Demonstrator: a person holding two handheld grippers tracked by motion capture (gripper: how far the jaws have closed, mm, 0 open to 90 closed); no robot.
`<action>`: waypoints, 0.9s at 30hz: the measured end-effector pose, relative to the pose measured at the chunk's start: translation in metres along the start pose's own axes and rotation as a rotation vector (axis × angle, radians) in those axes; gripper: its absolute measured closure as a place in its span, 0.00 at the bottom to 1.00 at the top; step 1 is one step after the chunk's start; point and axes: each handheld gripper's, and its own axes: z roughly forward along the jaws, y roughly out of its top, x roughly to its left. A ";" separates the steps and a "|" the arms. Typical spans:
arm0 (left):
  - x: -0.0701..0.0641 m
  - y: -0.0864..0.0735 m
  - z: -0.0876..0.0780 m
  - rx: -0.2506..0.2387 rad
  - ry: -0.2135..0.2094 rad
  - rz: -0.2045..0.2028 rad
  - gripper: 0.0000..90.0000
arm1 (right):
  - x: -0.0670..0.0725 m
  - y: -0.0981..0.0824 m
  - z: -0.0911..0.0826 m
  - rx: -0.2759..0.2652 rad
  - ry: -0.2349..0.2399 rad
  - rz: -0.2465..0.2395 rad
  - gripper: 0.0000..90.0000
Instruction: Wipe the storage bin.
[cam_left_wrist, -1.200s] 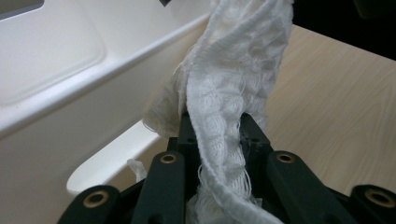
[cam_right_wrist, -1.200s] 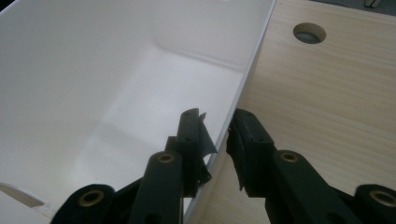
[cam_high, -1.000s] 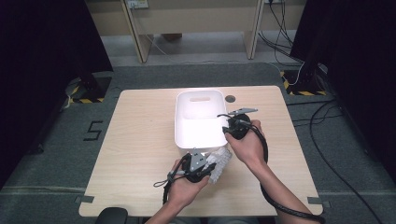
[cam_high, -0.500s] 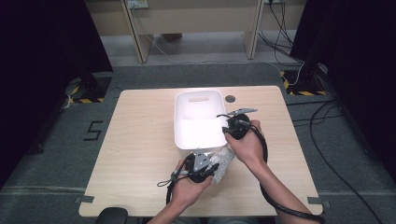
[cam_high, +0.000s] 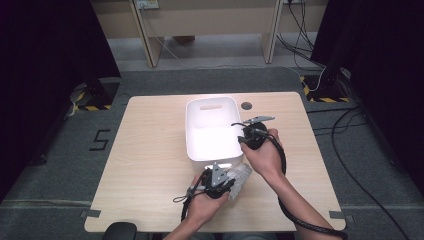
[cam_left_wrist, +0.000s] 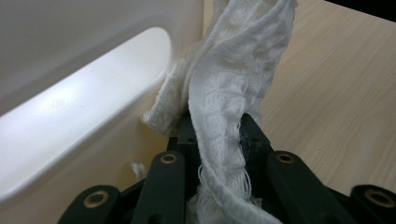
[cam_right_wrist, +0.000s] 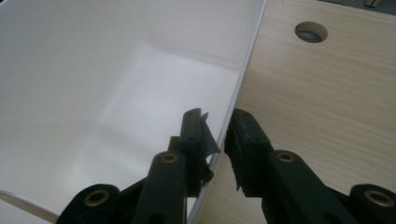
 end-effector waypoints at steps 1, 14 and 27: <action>0.000 -0.002 0.002 0.005 0.005 0.003 0.83 | 0.000 0.000 0.000 0.001 0.000 0.001 0.85; 0.002 -0.014 0.013 0.049 0.021 0.016 0.83 | 0.000 0.000 0.000 0.001 -0.001 -0.002 0.85; 0.005 -0.020 0.009 0.069 0.016 0.008 0.83 | 0.000 0.000 0.001 0.010 0.005 -0.006 0.82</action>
